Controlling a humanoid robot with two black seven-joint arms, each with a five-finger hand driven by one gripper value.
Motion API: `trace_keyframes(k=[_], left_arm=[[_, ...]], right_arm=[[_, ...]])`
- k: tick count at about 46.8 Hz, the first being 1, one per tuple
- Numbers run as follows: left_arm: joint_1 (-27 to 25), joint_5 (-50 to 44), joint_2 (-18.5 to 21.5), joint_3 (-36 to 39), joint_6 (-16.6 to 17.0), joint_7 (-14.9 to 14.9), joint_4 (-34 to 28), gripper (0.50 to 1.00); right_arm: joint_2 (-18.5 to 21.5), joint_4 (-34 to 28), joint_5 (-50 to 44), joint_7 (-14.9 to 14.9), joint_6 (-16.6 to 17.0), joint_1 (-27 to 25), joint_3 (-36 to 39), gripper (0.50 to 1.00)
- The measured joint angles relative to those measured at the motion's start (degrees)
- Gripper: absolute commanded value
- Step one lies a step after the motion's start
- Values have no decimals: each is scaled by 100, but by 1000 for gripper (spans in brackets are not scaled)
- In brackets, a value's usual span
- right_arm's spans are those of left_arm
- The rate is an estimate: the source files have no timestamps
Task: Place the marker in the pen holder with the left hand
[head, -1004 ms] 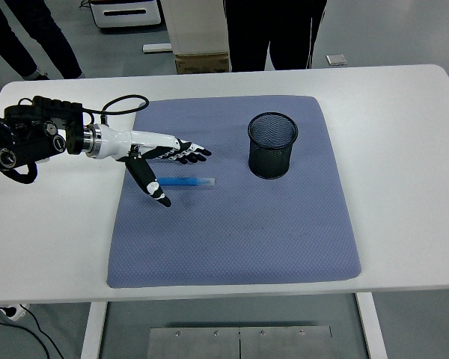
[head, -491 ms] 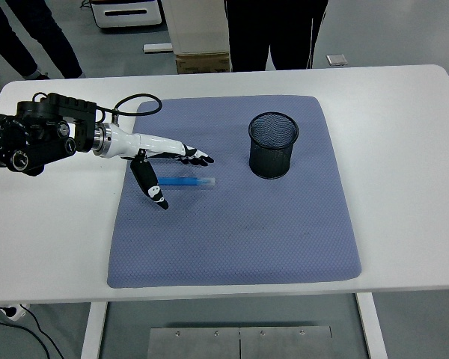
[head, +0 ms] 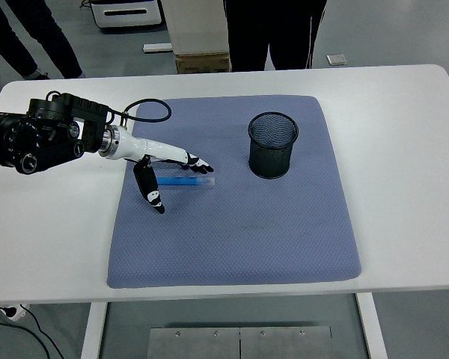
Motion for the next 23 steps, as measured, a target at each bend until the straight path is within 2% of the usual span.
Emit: trace_keyframes(k=[6, 23], left_arm=[[5, 0, -36, -1, 58, 88, 1, 1000], [-24, -23, -93, -9, 56, 95, -3, 1000]], right_arm=[[0, 0, 0, 0, 0, -3, 0, 1000], [0, 0, 0, 0, 0, -1, 0, 1000]])
